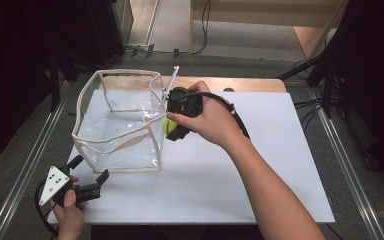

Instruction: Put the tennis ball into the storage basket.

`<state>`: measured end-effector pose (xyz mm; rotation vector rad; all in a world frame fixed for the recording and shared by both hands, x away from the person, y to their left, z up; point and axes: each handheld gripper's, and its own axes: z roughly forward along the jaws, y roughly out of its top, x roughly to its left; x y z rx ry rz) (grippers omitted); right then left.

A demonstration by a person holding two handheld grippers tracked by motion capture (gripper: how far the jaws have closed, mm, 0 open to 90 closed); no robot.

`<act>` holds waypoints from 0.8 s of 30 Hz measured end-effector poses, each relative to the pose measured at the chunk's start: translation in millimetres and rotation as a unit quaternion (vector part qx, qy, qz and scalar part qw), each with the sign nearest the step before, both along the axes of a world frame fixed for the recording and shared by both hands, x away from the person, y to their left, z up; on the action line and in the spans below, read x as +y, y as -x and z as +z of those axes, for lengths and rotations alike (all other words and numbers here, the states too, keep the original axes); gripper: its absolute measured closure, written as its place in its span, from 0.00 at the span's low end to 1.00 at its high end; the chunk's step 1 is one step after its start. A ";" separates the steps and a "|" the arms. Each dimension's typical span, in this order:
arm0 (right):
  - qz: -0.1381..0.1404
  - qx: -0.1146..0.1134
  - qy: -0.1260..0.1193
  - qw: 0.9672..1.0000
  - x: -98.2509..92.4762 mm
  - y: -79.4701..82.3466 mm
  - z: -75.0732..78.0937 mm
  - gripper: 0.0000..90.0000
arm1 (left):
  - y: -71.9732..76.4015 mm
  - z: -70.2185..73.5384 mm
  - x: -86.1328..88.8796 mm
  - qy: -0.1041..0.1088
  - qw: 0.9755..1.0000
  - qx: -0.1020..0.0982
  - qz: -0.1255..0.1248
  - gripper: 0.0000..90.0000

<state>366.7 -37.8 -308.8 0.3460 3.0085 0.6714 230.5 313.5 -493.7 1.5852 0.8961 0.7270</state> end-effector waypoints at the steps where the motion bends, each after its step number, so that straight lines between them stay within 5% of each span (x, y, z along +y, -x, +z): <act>1: 0.001 -0.001 0.002 1.000 0.2 -0.3 1.0 0.27 | 0.0 0.0 0.1 0.000 1.000 0.000 0.000 0.00; 24: 0.006 -0.008 0.001 1.000 6.2 -4.0 24.9 0.27 | 0.0 0.0 -0.2 0.001 1.000 0.000 -0.001 0.00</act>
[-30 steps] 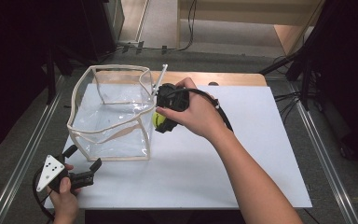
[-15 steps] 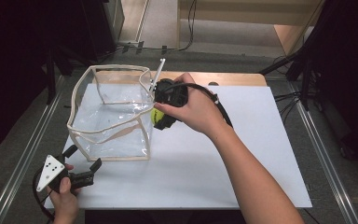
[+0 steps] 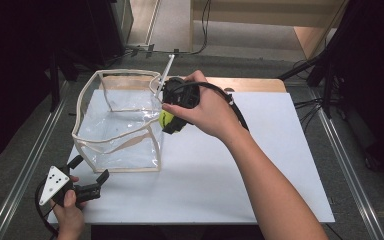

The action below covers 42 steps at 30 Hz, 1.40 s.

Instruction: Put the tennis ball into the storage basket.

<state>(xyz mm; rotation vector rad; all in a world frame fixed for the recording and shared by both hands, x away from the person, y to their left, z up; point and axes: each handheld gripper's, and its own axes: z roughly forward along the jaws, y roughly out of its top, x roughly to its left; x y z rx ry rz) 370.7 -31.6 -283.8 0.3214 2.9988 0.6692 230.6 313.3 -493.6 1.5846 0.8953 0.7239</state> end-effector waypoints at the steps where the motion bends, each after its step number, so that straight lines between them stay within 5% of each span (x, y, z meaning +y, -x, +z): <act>1: 0.000 0.000 0.000 1.000 0.0 0.0 0.0 0.27 | 0.0 0.0 0.0 0.000 1.000 0.000 0.000 0.00; 42: 0.002 -0.005 0.008 1.000 20.3 -19.3 21.9 0.27 | 0.6 0.2 -0.4 -0.004 1.000 -0.001 -0.004 0.00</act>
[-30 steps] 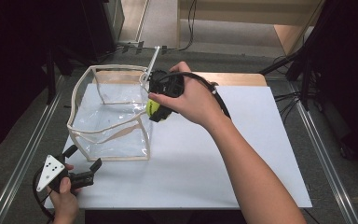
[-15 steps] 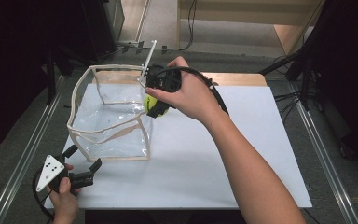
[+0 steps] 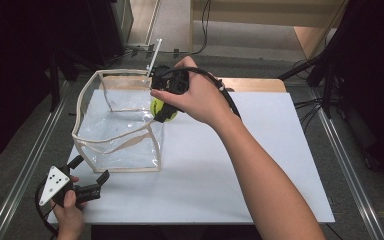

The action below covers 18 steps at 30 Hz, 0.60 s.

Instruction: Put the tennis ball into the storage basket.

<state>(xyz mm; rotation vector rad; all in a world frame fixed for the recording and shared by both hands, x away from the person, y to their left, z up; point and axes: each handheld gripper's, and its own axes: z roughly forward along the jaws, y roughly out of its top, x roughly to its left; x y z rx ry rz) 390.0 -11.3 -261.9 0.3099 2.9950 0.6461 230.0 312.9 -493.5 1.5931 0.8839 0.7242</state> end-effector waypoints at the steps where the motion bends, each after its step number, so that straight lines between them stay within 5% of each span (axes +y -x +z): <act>1: 0.000 0.001 0.002 1.000 1.2 -0.4 0.5 0.27 | 0.0 0.0 -0.1 0.000 1.000 0.000 0.000 0.00; 18: 0.004 0.004 -0.002 1.000 17.5 -7.8 1.3 0.27 | 0.3 -0.1 0.2 0.001 1.000 -0.001 -0.001 0.00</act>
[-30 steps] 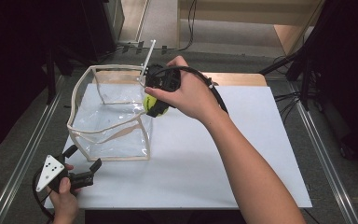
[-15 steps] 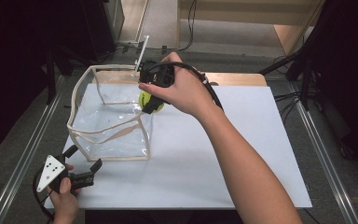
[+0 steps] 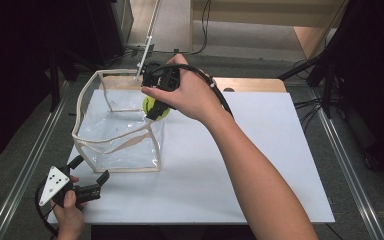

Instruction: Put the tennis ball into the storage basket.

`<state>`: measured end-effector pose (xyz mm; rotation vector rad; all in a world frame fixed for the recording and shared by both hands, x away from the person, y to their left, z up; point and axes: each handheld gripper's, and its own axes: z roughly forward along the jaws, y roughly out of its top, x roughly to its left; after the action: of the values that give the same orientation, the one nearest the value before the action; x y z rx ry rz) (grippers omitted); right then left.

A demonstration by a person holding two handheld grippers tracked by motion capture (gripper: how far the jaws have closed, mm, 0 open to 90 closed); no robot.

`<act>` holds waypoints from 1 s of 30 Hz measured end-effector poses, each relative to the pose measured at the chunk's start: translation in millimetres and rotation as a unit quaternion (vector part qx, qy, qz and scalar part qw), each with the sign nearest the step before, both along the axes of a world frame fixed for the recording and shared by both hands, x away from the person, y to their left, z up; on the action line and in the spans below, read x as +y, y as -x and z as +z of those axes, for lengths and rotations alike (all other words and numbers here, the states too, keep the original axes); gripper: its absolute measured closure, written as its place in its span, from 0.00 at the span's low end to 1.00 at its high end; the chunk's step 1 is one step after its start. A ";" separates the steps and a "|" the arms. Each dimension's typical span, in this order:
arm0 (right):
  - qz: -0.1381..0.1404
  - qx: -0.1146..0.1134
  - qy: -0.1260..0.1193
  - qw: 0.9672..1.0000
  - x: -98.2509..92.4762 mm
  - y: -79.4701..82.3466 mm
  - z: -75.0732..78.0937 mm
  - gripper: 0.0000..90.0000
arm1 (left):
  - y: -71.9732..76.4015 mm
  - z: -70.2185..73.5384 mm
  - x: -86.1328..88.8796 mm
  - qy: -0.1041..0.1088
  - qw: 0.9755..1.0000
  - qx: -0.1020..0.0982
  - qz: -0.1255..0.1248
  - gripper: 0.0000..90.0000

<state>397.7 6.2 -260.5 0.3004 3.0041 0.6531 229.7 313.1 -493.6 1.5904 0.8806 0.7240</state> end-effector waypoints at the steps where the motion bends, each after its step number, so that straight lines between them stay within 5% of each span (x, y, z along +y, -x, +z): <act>1: 0.001 0.000 0.001 1.000 1.3 -0.7 0.0 0.27 | 0.0 0.0 -0.1 0.000 1.000 0.000 0.000 0.00; 30: -0.003 0.000 0.001 1.000 27.8 -10.0 -11.0 0.27 | 0.1 0.1 -1.1 -0.006 1.000 -0.001 -0.003 0.00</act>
<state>407.8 34.0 -271.5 0.3094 3.0014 0.6492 229.6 312.0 -493.6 1.6024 0.8709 0.7269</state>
